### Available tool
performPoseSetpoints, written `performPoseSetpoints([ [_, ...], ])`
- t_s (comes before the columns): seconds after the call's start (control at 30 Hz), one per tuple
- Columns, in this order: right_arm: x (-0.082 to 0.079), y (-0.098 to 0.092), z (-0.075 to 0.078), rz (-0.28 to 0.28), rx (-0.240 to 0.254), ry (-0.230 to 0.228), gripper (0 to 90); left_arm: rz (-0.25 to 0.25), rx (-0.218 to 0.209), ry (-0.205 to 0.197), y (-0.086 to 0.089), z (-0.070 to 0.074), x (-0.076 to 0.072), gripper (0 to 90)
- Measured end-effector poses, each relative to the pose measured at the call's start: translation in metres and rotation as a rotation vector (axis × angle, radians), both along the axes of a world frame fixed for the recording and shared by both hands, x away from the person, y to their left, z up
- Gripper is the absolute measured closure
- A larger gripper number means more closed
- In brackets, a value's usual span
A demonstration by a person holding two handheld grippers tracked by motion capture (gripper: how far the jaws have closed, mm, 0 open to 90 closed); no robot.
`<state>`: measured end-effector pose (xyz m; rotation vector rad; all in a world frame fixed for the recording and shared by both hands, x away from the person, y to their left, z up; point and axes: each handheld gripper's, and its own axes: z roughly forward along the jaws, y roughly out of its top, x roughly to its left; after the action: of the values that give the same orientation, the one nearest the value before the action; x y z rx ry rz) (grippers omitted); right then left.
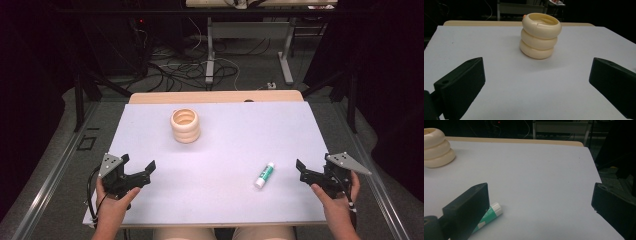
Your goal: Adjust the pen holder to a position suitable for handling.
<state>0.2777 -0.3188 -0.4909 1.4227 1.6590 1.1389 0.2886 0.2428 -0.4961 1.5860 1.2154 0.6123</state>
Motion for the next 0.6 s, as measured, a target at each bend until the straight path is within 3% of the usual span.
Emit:
performPoseSetpoints([
  [0.27, 0.0, 0.0, 0.0, 0.006, -0.023, -0.013, 0.8, 0.009, 0.013, 0.005, -0.003, 0.002, 0.0, 0.4],
  [0.6, 0.0, 0.002, 0.001, 0.013, -0.014, -0.017, 2.1, 0.02, 0.029, 0.033, -0.01, 0.011, 0.008, 1.7],
])
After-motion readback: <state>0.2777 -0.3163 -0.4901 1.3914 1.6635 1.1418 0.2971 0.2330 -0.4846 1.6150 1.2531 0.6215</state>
